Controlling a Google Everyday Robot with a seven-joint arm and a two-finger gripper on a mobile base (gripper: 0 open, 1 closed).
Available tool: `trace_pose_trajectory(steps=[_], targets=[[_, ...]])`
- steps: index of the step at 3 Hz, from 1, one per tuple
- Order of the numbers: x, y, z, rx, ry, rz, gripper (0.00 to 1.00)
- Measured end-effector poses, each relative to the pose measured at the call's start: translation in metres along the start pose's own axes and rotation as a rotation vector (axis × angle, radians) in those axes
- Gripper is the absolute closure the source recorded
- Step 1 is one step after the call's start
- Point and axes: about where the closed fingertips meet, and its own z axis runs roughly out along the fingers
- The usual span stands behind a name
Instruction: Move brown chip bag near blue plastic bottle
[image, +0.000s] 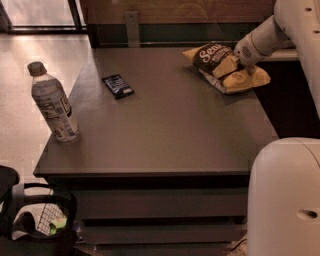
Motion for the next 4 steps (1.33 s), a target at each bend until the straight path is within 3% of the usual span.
trace_pose_trajectory(steps=[4], targets=[[-0.0005, 0.0001, -0.0006, 0.0, 0.0, 0.0, 1.0]])
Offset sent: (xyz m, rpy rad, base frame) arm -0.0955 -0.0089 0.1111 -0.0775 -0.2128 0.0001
